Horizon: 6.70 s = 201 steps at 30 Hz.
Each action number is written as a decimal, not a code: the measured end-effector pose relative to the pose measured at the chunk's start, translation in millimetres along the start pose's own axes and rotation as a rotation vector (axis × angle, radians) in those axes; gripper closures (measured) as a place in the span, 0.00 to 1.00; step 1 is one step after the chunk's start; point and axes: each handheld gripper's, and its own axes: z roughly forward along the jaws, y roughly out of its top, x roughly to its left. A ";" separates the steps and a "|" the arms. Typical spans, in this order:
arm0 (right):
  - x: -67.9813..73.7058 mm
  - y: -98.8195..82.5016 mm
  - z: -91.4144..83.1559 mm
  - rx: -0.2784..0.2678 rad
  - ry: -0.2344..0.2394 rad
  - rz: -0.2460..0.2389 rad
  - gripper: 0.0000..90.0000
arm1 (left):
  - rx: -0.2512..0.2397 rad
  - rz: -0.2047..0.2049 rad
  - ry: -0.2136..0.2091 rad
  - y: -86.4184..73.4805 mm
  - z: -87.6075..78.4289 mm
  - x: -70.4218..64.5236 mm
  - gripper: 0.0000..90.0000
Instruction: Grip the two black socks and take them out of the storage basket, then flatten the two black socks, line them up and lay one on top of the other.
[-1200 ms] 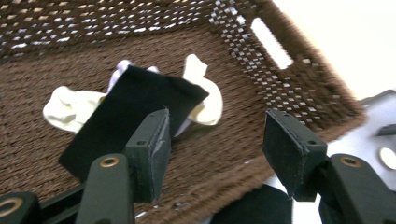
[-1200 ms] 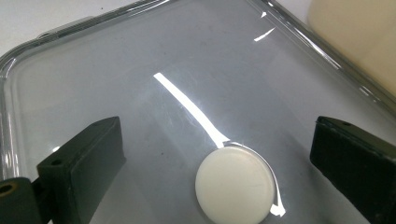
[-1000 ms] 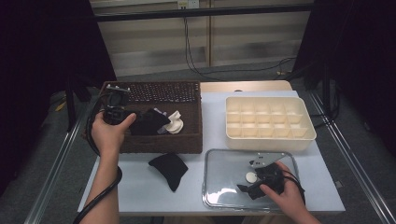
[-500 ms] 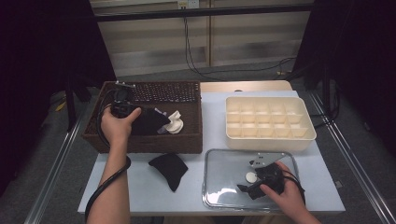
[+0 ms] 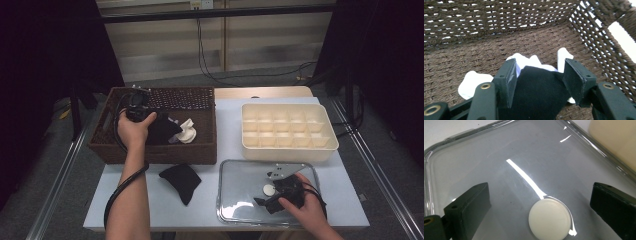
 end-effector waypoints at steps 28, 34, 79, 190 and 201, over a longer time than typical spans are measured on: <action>-0.1 0.1 0.0 0.001 -0.001 -0.002 0.02 | 0.125 -0.024 0.005 10.8 -20.7 -2.2 1.00; -0.2 0.1 0.0 0.001 -0.001 -0.002 0.02 | 0.121 -0.033 -0.002 12.9 -37.4 -4.7 1.00; 0.1 0.2 0.1 0.000 -0.002 -0.002 0.02 | 0.044 0.030 -0.123 26.5 -143.5 -54.0 1.00; 0.2 -0.1 -0.2 0.005 0.001 -0.005 0.02 | 0.033 0.159 -0.147 -92.2 -90.3 -88.0 0.11; 0.0 -0.1 -0.1 0.004 0.002 -0.006 0.02 | 0.055 0.155 -0.144 -111.0 -75.6 -89.3 0.12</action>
